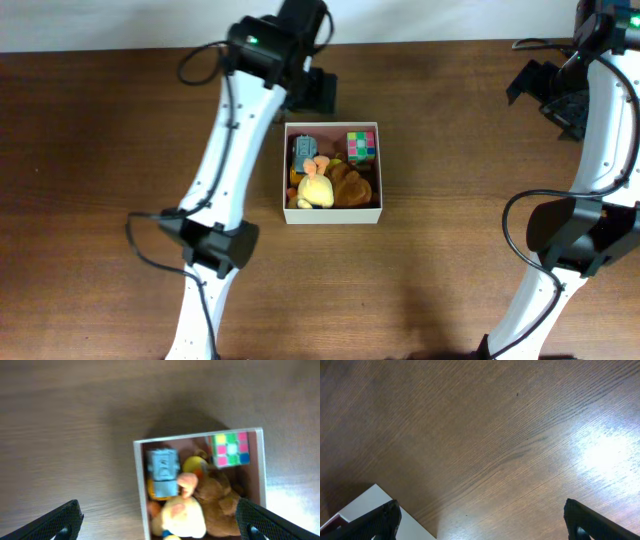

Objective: Pack container

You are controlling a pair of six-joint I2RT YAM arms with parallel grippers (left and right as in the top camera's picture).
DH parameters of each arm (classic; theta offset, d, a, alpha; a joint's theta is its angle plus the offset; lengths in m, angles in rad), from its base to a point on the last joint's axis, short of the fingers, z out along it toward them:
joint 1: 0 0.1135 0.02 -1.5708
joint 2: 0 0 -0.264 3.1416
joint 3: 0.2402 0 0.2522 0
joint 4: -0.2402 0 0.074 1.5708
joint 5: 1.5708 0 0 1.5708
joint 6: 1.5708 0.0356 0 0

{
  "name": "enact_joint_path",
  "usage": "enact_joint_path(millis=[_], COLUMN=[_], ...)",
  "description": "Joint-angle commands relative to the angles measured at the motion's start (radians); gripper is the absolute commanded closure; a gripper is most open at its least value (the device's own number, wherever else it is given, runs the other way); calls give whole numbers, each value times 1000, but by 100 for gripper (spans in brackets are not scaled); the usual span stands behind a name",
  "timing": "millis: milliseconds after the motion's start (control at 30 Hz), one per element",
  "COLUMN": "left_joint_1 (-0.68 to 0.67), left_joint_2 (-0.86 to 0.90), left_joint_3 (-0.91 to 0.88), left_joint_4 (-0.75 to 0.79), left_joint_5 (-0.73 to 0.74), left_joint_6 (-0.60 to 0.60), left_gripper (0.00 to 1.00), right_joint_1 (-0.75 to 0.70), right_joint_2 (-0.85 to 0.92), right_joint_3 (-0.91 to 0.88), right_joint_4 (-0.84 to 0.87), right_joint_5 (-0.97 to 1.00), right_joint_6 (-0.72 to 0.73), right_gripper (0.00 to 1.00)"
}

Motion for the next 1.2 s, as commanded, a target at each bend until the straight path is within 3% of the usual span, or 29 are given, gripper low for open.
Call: enact_joint_path(millis=[0, 133, 300, 500, 667, 833, 1167], left_joint_1=[21, 21, 37, 143, 246, 327, 372], left_joint_2=[-185, -296, -443, -749, -1015, -1275, -1765], left_joint_3=[11, 5, -69, -545, -1050, -1525, -2204], left_joint_4=[-3, -3, 43, 431, 850, 1160, 1365], left_joint_5=[-136, -303, -362, -247, -68, 38, 43], left_joint_6=[35, 51, 50, 72, 185, 196, 203], left_gripper=[0, 0, 0, 1, 0, 0, 0], right_joint_1=[3, 3, 3, 3, 3, 3, 3], right_joint_2=[-16, -16, -16, -16, -16, -16, -16], right_joint_3=[-3, -3, -3, -3, -3, -3, -3], right_joint_4=[-2, -2, -2, -2, -2, -2, -2], right_joint_5=[-2, -2, -2, -2, -2, -2, -2], right_joint_6=[8, 8, 8, 8, 8, 8, 8], right_gripper=[2, 1, 1, 1, 1, 1, 1])
